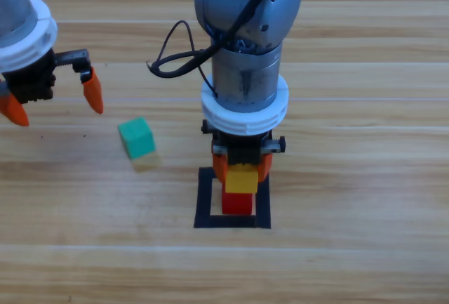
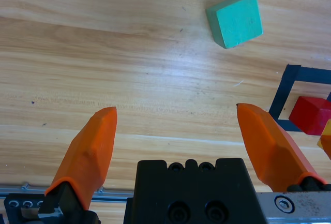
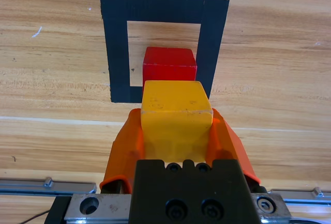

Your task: Stack the blocks in the rectangular block: red at the bottom, yellow in the middle, green on top

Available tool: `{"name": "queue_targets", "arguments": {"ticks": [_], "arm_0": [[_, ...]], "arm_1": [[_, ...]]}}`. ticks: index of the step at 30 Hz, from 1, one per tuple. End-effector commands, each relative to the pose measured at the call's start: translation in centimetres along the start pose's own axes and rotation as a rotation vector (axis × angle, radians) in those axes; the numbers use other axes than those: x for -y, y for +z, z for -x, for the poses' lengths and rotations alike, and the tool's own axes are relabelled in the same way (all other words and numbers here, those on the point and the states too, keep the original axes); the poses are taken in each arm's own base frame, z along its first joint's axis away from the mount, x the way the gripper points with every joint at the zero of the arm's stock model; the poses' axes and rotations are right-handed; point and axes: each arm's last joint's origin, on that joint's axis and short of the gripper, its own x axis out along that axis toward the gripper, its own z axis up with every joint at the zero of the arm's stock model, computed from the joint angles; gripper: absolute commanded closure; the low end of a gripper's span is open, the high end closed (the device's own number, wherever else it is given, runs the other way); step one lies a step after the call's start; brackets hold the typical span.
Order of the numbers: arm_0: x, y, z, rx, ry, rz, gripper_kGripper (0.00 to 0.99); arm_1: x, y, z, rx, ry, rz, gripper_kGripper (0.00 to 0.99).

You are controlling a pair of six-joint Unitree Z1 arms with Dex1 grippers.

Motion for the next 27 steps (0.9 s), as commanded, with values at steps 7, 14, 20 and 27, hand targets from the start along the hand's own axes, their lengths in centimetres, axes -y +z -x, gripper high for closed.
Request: {"name": "queue_targets", "arguments": {"ticks": [7, 14, 20, 27], "arm_0": [[0.5, -0.6, -1.5, -0.021, 0.009, -0.004, 0.0], [0.4, -0.7, -1.9, -0.024, 0.013, -0.004, 0.0], [0.4, -0.7, -2.1, -0.026, 0.013, -0.004, 0.0], [0.4, -0.7, -2.4, -0.027, 0.016, -0.006, 0.0]], "arm_1": [[-1.0, -1.0, -1.7, -0.004, -0.051, 0.045, 0.99], [-1.2, -0.8, -2.0, -0.005, -0.046, 0.053, 0.99], [-1.5, -0.7, -2.8, -0.009, -0.053, 0.057, 0.99], [-1.7, -0.5, -3.5, -0.013, -0.058, 0.068, 0.99]]}}
